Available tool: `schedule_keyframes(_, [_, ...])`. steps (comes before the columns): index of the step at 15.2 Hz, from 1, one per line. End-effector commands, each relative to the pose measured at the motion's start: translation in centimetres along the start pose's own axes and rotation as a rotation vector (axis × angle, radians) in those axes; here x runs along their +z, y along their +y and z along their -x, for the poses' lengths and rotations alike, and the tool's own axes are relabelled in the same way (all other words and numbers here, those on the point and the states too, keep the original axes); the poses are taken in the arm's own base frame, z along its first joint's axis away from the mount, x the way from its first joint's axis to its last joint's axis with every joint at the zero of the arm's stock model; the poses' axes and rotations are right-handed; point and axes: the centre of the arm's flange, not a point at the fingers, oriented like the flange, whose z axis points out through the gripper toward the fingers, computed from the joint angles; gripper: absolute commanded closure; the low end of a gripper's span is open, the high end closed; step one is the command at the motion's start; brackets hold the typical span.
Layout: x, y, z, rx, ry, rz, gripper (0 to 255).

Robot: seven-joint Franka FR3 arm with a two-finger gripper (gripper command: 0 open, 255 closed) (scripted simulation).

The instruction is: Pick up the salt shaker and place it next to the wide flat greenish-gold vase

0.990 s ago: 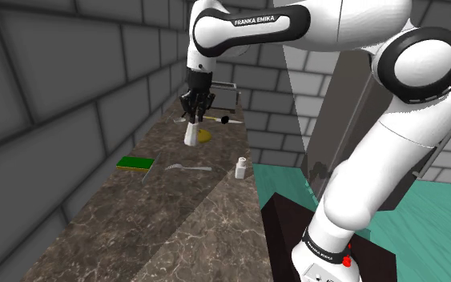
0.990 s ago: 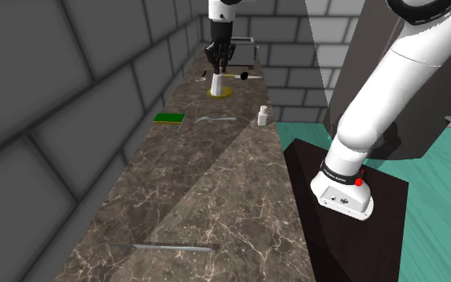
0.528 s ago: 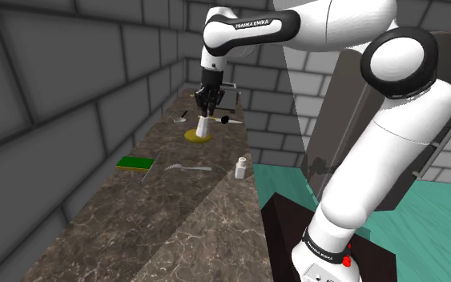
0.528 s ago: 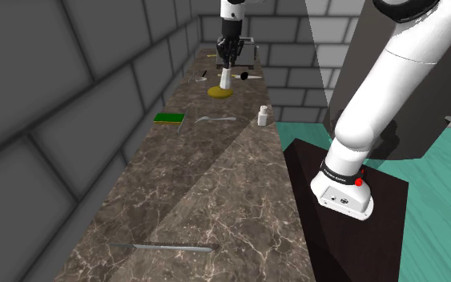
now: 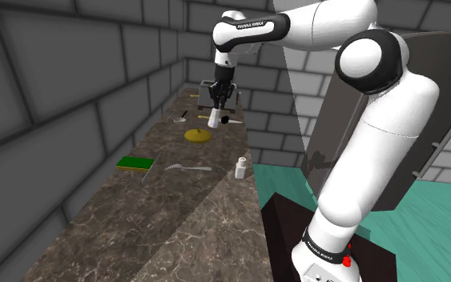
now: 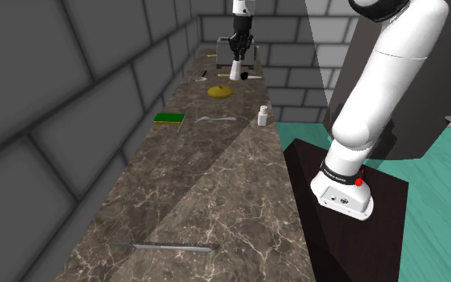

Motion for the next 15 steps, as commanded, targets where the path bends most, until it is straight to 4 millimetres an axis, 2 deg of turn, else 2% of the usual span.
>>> schedule_keyframes(1, [-0.2, 2.5, -1.0, -0.002, 0.000, 0.000, 255])
schedule_keyframes(15, [-0.8, 19.9, -7.2, -0.002, 0.000, 0.000, 255])
